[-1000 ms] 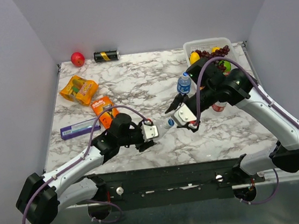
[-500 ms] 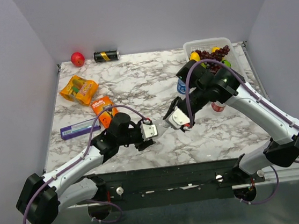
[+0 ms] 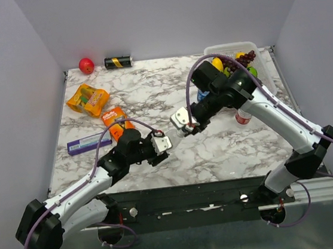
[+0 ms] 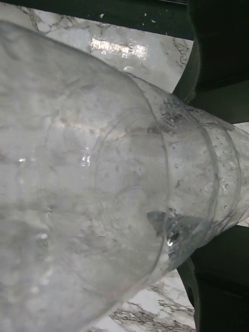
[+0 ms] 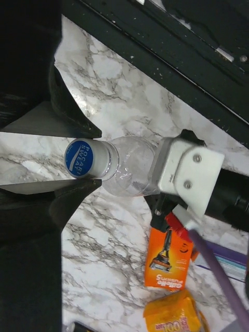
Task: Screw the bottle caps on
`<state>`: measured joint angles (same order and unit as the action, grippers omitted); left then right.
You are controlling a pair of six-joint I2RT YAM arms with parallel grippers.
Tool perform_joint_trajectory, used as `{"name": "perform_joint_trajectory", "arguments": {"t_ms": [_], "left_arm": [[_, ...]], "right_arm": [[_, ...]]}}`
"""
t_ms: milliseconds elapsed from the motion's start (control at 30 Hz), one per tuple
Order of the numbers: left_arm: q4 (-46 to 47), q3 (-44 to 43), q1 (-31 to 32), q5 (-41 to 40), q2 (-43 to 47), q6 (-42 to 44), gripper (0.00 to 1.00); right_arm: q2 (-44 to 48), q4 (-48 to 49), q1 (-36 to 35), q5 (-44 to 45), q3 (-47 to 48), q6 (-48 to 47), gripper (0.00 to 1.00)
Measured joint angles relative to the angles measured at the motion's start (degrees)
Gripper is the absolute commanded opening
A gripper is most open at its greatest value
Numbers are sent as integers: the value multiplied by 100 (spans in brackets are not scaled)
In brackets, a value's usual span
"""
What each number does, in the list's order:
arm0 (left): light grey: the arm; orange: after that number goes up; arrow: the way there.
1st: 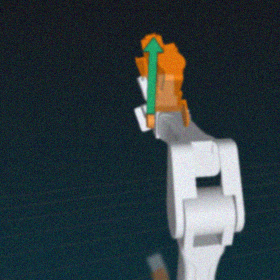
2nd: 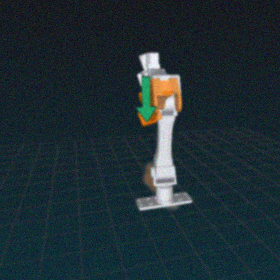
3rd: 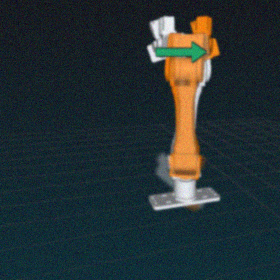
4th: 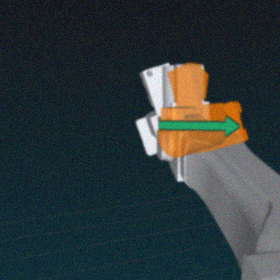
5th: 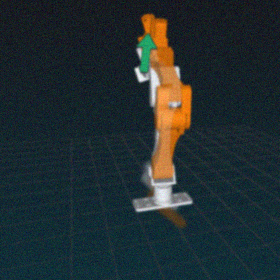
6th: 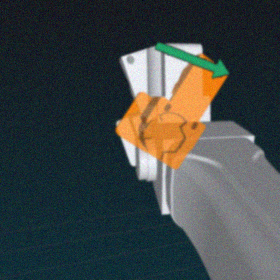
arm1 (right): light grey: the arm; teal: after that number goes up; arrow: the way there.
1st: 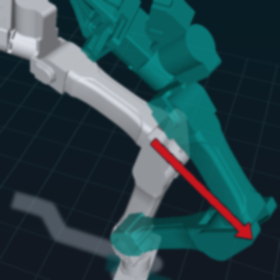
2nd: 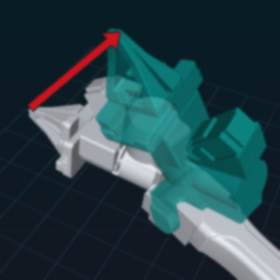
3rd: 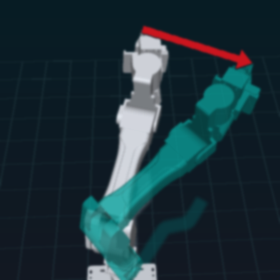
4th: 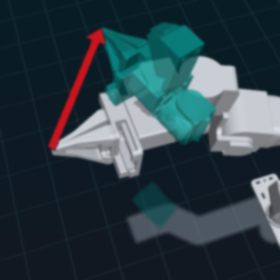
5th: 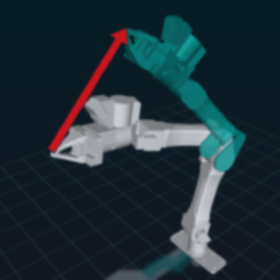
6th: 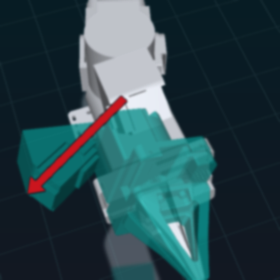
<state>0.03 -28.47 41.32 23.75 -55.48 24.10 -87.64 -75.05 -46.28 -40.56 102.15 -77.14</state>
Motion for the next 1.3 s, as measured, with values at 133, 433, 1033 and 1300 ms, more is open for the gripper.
{"name": "perform_joint_trajectory", "arguments": {"t_ms": [133,433,1033,1300], "left_arm": [[155,66,-7,-643,17,-369,0],[358,-46,-9,-2894,-284,-608,0],[588,-267,118,-4535,-671,890,0],[-66,-673,111,-3233,-422,791,0]], "right_arm": [[-566,175,184,4,525,1307,17],[-2103,673,909,-229,1786,5563,0],[-2955,686,1484,-1067,2310,8192,70],[-1908,1097,2184,-1694,2227,6284,70]]}}
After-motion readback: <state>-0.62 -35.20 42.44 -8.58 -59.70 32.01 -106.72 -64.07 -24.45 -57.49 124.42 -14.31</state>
